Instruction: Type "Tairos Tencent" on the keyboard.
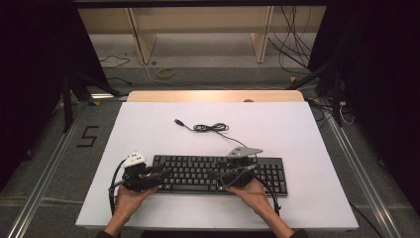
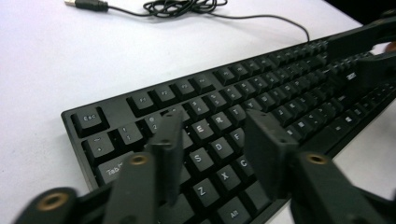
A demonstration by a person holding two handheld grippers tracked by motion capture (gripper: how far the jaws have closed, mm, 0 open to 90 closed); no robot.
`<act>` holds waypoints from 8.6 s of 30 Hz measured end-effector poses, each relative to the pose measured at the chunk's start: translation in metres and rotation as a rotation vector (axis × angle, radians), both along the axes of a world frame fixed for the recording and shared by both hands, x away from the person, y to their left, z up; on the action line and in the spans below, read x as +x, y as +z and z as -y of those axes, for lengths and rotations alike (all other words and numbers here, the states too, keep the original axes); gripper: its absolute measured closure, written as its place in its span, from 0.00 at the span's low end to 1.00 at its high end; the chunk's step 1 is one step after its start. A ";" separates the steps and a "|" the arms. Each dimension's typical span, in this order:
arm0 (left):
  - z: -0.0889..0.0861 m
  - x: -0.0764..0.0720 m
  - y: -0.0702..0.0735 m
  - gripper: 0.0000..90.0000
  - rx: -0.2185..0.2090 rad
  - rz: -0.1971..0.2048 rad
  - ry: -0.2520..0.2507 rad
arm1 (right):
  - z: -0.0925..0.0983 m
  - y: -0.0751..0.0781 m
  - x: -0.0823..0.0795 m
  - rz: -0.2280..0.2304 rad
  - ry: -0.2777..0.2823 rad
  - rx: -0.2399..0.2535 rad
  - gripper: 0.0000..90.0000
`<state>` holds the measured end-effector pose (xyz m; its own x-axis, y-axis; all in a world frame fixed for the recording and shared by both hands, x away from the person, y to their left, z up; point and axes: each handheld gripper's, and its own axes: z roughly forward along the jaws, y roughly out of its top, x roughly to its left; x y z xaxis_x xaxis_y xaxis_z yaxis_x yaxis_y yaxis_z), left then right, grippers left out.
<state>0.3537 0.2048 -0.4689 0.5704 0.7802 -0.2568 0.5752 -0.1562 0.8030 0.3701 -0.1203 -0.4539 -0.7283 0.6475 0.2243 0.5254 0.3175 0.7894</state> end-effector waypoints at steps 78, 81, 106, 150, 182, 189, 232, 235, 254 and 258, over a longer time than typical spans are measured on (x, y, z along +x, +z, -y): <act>-0.001 0.007 0.008 0.78 0.001 -0.037 -0.049 | 0.026 0.003 -0.033 0.041 0.013 0.057 0.37; -0.002 0.005 0.009 0.67 -0.023 -0.032 -0.045 | 0.023 0.003 -0.033 0.038 0.018 0.058 0.37; -0.010 -0.017 0.015 0.35 -0.106 0.054 -0.036 | -0.017 -0.007 -0.027 0.001 0.094 -0.020 0.76; -0.011 -0.029 0.011 0.31 -0.096 0.072 -0.045 | -0.048 -0.029 -0.020 -0.018 0.139 -0.148 1.00; -0.025 -0.020 0.002 0.57 -0.015 -0.023 0.048 | -0.047 -0.004 0.002 -0.037 0.115 0.017 0.49; -0.026 -0.016 -0.002 0.76 0.042 -0.055 0.051 | -0.059 0.000 0.012 -0.039 0.106 0.000 0.48; -0.019 -0.008 -0.009 0.99 0.131 -0.133 0.014 | -0.097 -0.021 0.038 -0.058 0.073 -0.144 1.00; -0.019 -0.008 -0.010 0.99 0.133 -0.133 0.014 | -0.098 -0.022 0.038 -0.057 0.073 -0.144 1.00; -0.017 -0.007 -0.011 0.99 0.151 -0.145 0.012 | -0.101 -0.024 0.038 -0.060 0.069 -0.173 1.00; -0.017 -0.007 -0.011 0.99 0.149 -0.146 0.014 | -0.100 -0.024 0.037 -0.064 0.063 -0.164 1.00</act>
